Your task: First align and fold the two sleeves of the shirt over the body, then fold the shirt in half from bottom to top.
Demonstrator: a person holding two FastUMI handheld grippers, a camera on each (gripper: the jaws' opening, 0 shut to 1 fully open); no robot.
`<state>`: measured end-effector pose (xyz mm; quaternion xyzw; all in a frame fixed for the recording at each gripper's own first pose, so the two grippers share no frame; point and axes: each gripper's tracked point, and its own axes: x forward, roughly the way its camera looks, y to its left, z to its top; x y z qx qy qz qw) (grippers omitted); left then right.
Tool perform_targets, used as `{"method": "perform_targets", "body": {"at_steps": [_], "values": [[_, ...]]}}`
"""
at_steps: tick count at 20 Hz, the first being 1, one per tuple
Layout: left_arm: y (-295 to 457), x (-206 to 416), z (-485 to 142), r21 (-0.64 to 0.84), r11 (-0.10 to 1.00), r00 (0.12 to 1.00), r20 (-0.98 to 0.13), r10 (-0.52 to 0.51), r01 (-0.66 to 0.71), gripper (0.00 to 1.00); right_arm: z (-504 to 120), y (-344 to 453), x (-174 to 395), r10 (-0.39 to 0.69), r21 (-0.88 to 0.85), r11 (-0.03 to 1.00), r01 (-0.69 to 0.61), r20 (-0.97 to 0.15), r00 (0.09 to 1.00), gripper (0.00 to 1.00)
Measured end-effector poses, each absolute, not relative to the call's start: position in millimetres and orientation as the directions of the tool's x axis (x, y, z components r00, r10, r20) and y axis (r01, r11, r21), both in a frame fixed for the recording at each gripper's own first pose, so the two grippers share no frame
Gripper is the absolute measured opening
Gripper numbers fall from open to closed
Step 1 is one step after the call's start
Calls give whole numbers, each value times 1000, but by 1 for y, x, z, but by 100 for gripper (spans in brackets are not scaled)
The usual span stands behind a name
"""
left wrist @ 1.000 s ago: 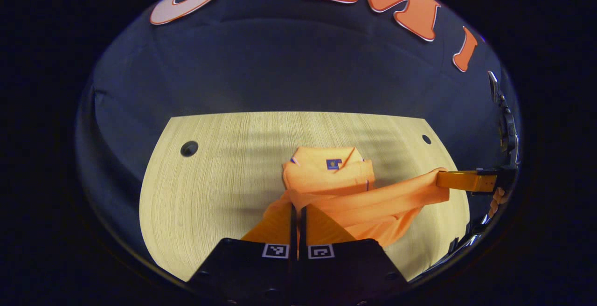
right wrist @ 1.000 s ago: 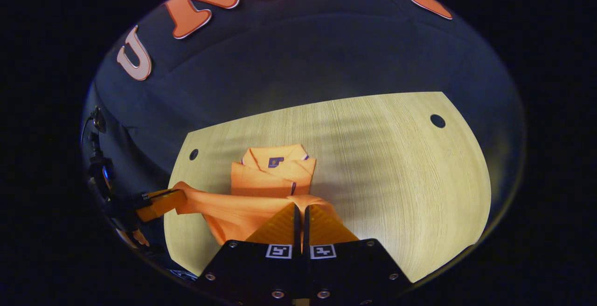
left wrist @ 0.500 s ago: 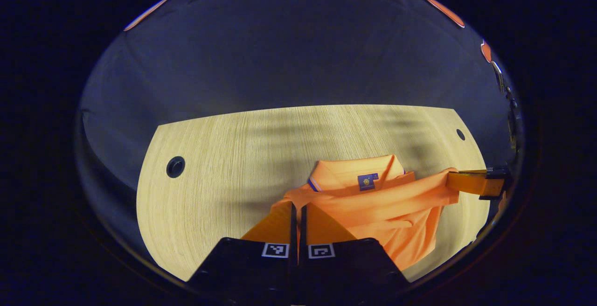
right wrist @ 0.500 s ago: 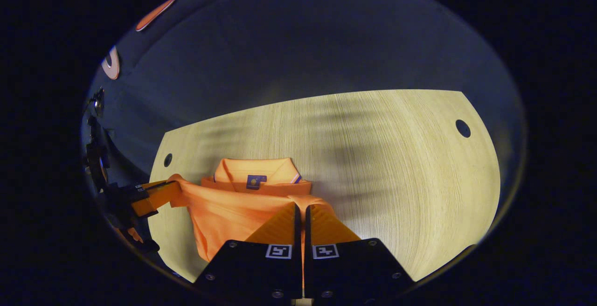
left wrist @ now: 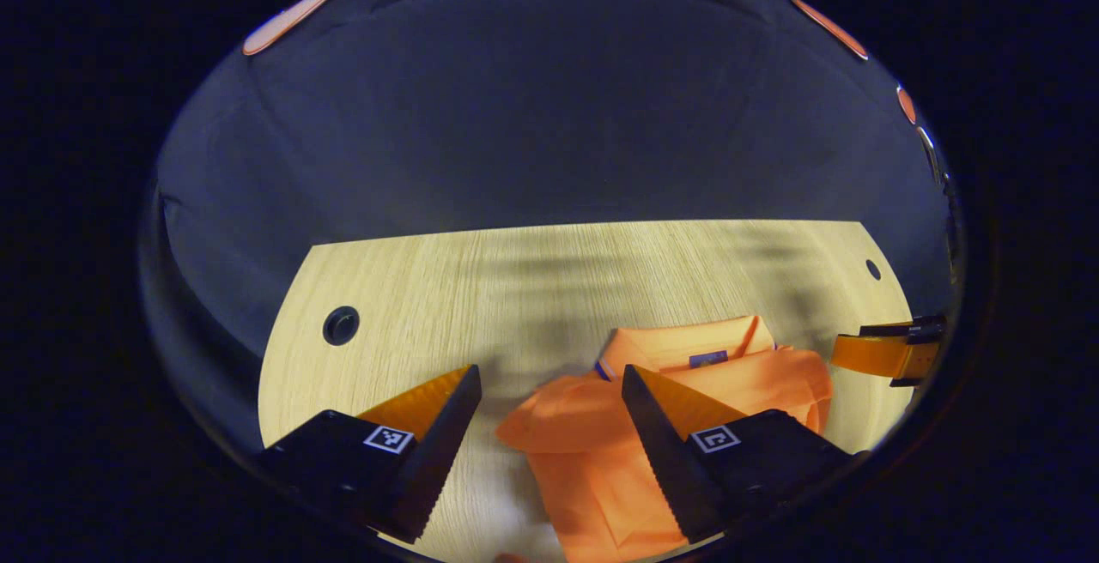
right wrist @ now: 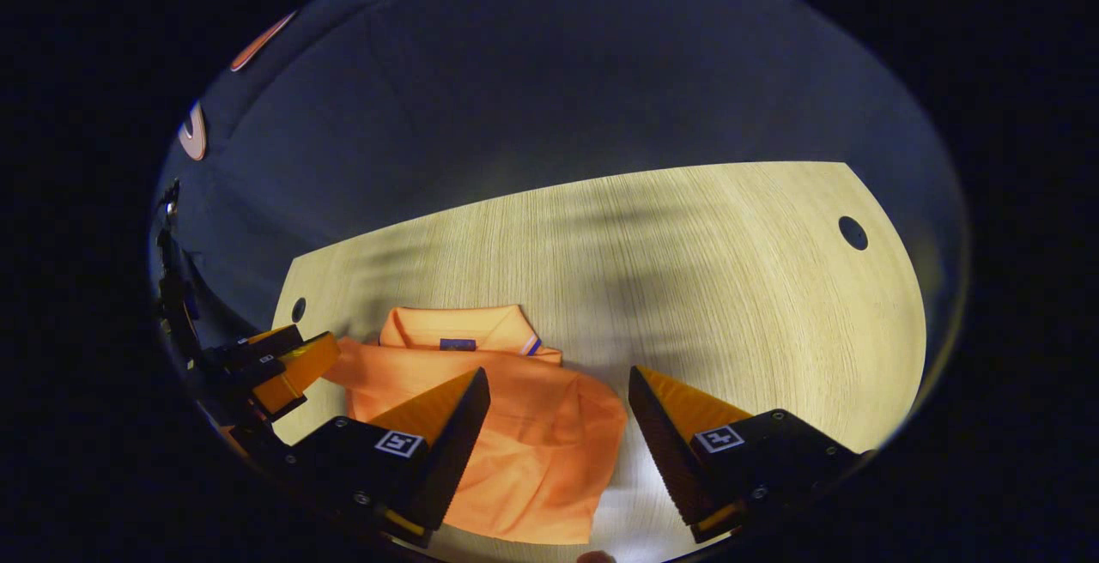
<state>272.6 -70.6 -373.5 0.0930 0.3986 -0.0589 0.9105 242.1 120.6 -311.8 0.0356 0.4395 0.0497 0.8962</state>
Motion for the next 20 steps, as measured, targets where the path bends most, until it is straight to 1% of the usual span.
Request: {"method": "perform_targets", "body": {"at_steps": [3, 6, 9, 11, 12, 14, 16, 17, 20], "values": [[-70, 268, -334, 131, 978, 734, -678, -30, 162, 100, -279, 123, 237, 131, 109, 991, -74, -742, 658, 99], [-66, 261, -268, 158, 976, 823, -567, -35, 151, 100, -230, 128, 226, 153, 108, 988, -109, -658, 737, 99], [-74, 236, -194, 181, 970, 894, -443, -65, 160, 100, -161, 123, 211, 141, 79, 990, -118, -507, 850, 99], [-80, 213, -148, 191, 969, 928, -366, -77, 156, 100, -115, 121, 189, 150, 75, 989, -131, -408, 901, 99], [-85, 201, -136, 193, 969, 941, -329, -83, 153, 100, -94, 123, 176, 163, 75, 986, -146, -359, 919, 99], [-93, 176, -108, 175, 974, 959, -267, -97, 147, 100, -60, 123, 149, 185, 60, 983, -176, -277, 943, 99], [-89, 150, -89, 136, 979, 965, -233, -120, 154, 100, -45, 122, 124, 211, 48, 978, -205, -220, 953, 98], [-85, 141, -79, 122, 980, 968, -214, -130, 158, 100, -40, 124, 110, 231, 55, 973, -225, -205, 951, 98], [-79, 109, -55, 123, 984, 984, -140, -108, 125, 100, -31, 117, 85, 282, 55, 959, -277, -183, 942, 98]]}}
